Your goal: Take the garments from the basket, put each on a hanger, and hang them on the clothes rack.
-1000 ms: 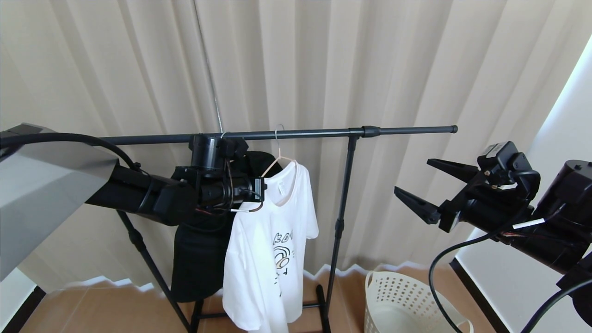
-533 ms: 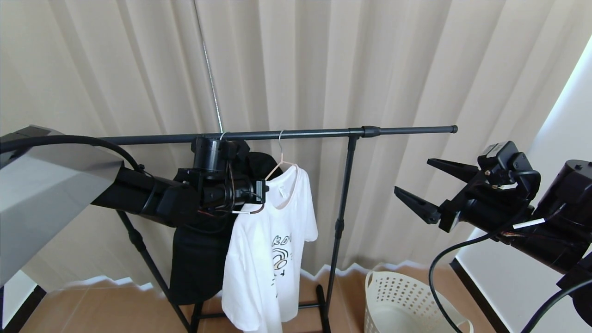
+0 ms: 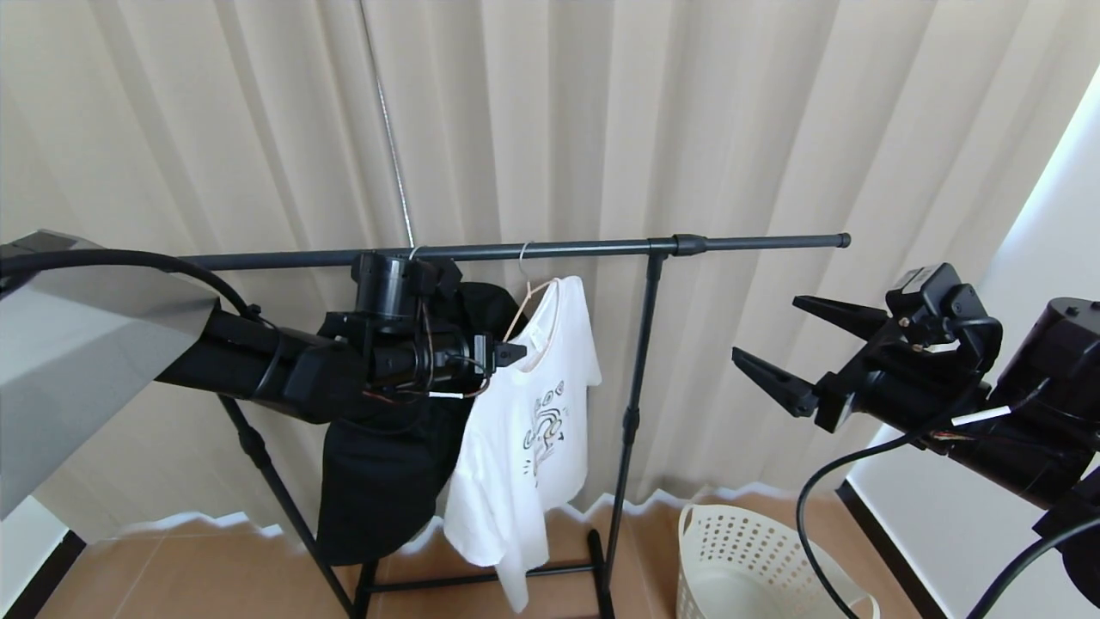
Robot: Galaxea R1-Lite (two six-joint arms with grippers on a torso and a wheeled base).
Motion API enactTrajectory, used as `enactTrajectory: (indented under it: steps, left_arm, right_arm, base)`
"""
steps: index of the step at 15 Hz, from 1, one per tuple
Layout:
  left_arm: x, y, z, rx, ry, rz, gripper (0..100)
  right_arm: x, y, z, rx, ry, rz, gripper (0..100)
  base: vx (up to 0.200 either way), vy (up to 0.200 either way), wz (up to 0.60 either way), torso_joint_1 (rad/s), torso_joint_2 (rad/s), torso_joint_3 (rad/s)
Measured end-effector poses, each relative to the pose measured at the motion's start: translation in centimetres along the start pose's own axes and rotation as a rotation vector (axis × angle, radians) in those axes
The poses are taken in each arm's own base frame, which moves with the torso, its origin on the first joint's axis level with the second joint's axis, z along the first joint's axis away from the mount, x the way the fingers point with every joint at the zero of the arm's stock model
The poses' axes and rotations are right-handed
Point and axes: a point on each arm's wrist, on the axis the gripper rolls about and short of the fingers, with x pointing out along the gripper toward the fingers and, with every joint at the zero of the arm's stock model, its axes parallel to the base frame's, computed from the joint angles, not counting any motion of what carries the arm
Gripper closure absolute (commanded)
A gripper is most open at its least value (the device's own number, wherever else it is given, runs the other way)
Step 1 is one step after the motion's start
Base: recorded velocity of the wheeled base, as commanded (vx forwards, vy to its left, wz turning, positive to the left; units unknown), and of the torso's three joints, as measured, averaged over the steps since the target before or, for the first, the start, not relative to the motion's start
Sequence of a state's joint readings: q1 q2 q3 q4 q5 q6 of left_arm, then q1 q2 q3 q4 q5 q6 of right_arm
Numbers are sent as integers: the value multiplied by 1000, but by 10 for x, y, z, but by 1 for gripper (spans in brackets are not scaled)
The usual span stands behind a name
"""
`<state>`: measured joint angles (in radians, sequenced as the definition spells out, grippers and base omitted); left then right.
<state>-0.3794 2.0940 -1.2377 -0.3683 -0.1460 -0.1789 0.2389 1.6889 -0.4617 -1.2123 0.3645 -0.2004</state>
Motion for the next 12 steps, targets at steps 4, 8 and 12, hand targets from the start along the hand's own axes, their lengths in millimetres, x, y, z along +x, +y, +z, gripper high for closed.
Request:
enactTrajectory:
  steps: [4, 8, 12]
  left_arm:
    - [-24, -4, 2, 2, -10, 0, 0]
    - [-81, -9, 2, 6, -44, 20, 0]
    - [-167, -17, -21, 32, -87, 26, 0]
  right_arm:
    - [-1, 0, 1, 1, -1, -3, 0]
    - [-12, 5, -1, 71, 203, -53, 0]
    - [-67, 21, 35, 178, 383, -72, 0]
  base:
    - [0, 0, 0, 0, 0, 0]
    - [0, 0, 0, 0, 0, 0]
    - [0, 0, 0, 0, 0, 0]
